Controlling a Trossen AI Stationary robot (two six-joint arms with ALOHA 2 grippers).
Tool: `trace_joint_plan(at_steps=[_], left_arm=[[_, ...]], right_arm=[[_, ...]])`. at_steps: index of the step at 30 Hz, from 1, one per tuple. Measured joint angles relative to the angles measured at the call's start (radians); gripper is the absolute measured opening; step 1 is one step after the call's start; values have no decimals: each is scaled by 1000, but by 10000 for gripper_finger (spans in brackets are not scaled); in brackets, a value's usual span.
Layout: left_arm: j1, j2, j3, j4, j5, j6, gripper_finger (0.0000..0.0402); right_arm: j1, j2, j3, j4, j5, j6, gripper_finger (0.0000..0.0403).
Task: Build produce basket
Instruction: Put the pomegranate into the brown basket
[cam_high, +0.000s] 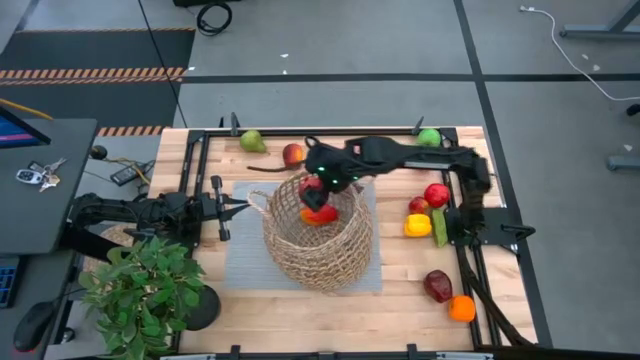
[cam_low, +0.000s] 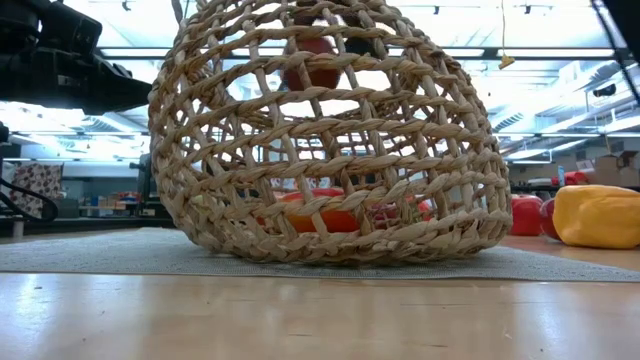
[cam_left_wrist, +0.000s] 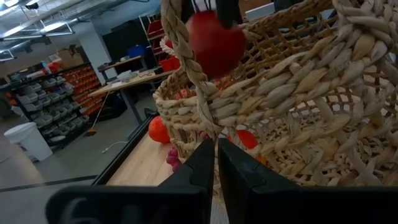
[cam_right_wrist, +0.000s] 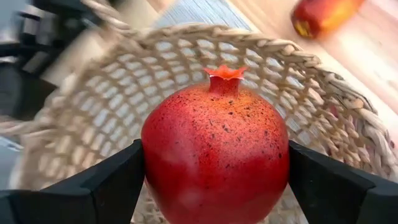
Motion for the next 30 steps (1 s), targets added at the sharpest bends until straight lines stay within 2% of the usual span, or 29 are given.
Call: trace_joint_plan(at_steps=[6,12,20,30], left_arm=[[0,0,0,0,0,0,35],[0,0,0,-1,0,0,32],[0,0,0,0,0,0,29],[0,0,0,-1,0,0,34]], right_arm=[[-26,145,168,-114,-100,-12,360],[-26,240,234,-192,-183,-16,360],[-21,302,234,-334,-169,-19,360],[4,352,233,-367,-157,-35,360]])
